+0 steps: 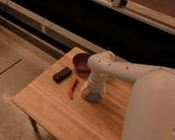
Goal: Place the white sponge in the ceramic bowl
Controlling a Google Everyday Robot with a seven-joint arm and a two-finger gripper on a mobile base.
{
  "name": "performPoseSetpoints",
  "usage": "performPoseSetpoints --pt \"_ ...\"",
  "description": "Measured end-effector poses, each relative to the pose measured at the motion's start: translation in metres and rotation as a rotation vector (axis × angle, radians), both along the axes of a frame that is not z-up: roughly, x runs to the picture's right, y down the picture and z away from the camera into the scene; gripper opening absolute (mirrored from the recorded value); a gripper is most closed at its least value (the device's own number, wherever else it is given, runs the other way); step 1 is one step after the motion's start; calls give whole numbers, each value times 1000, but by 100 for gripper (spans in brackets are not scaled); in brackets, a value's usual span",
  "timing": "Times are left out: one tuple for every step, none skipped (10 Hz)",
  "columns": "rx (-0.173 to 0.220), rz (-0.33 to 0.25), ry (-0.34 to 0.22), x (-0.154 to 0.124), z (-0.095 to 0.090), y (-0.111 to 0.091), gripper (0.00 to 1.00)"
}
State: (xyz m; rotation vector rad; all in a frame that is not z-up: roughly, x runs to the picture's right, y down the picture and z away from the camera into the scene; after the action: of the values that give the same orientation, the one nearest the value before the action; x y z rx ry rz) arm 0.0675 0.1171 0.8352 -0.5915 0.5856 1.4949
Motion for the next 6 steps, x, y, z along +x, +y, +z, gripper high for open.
performPoseSetpoints --pt "-5 1 2 2 0 2 79" --pt "-8 0 0 1 1 4 76" --pt "-8 -6 -4 0 2 5 66" --pt "-7 -13 -8 -1 3 6 58" --pt "-6 -22 -13 -3 4 6 47" --pt "-5 -26 -17 -5 4 7 37"
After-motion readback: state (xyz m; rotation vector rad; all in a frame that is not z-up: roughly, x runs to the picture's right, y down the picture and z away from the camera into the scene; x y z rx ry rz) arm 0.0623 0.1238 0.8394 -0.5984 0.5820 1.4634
